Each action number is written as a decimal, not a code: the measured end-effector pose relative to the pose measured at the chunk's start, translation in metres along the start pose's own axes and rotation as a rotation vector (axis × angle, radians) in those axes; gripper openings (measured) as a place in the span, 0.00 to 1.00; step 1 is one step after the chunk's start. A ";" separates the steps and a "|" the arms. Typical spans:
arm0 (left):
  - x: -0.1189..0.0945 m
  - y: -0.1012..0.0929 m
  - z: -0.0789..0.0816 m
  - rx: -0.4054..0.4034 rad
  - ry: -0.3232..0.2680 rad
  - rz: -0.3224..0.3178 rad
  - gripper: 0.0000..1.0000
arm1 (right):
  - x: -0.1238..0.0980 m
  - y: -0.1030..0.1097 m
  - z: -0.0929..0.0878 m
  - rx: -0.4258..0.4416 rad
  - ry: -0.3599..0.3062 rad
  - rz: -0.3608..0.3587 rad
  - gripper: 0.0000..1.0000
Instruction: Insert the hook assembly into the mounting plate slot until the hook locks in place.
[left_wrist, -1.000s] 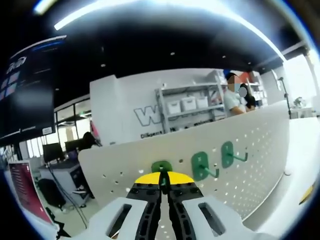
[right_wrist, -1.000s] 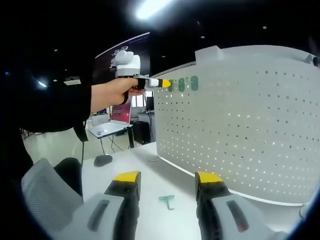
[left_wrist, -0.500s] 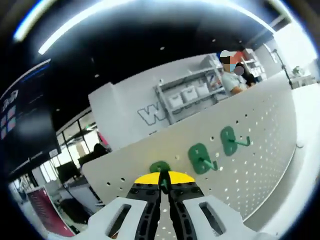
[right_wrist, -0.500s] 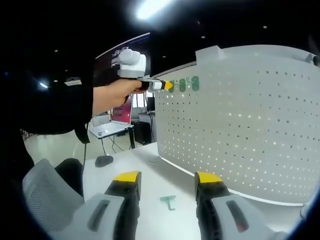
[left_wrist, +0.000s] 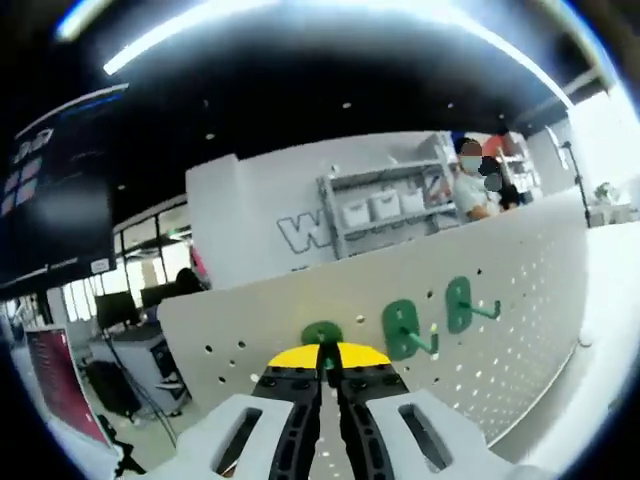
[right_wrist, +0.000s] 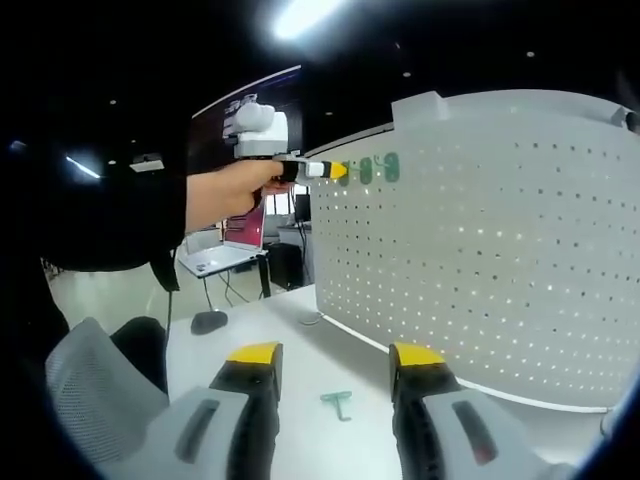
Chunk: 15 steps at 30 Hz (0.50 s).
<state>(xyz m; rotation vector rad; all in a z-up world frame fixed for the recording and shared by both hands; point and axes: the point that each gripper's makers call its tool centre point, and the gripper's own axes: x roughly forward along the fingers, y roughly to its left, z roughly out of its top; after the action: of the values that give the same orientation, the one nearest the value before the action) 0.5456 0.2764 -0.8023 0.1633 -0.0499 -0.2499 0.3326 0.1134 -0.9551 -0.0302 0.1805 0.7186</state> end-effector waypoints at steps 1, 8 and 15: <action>0.000 -0.001 0.000 0.000 -0.001 0.001 0.04 | 0.000 0.000 0.000 0.000 0.000 0.000 0.40; 0.001 -0.002 0.000 0.050 0.004 0.003 0.05 | 0.000 0.000 0.001 -0.001 -0.004 -0.002 0.40; 0.000 -0.002 0.000 0.065 0.003 -0.004 0.05 | 0.000 0.001 0.000 -0.001 0.001 0.002 0.40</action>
<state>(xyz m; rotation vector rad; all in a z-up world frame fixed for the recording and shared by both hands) 0.5451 0.2749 -0.8029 0.2280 -0.0552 -0.2520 0.3321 0.1145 -0.9552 -0.0313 0.1807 0.7208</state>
